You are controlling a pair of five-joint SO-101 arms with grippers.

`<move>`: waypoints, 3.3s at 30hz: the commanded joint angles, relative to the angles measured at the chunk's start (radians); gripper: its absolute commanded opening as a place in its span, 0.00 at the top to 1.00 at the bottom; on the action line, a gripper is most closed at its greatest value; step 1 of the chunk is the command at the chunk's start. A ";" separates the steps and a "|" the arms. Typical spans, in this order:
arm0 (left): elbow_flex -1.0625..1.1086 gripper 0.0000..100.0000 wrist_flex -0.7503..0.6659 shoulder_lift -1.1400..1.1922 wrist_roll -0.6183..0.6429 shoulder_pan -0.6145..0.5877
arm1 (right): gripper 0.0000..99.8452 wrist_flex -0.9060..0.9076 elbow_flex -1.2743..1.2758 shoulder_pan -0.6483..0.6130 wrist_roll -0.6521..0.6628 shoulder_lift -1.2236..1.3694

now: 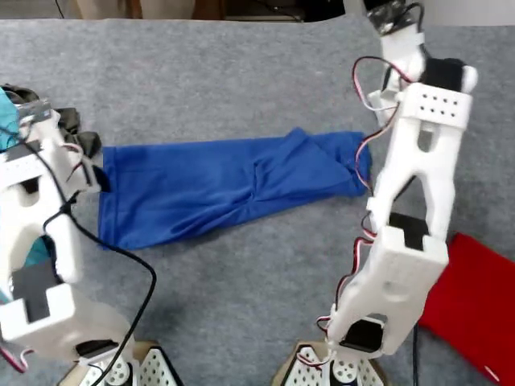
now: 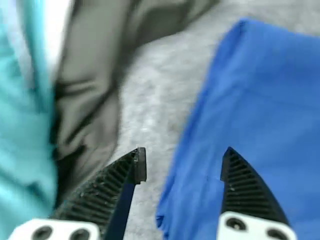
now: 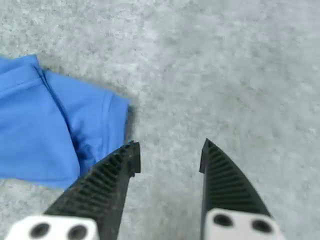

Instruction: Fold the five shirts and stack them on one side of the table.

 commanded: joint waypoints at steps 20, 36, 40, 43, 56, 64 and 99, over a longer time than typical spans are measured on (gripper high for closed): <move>-0.433 0.75 0.169 0.417 -0.110 -0.008 | 0.79 0.212 -0.051 0.079 0.077 -0.208; -0.408 0.87 0.198 0.421 -0.087 0.012 | 0.79 0.218 -0.051 0.064 0.055 -0.209; -0.399 0.87 0.199 0.421 -0.084 0.021 | 0.79 0.218 -0.056 0.065 0.055 -0.209; -0.394 0.87 0.199 0.421 -0.083 0.021 | 0.79 0.218 -0.056 0.068 0.055 -0.209; -0.394 0.98 0.198 0.421 -0.081 0.025 | 0.79 0.209 -0.058 0.070 0.060 -0.209; -0.396 0.98 0.199 0.421 -0.066 0.037 | 0.79 0.209 -0.058 0.070 0.061 -0.209; -1.085 0.98 0.664 0.420 0.489 0.638 | 0.80 -0.404 0.851 0.139 -0.115 -0.501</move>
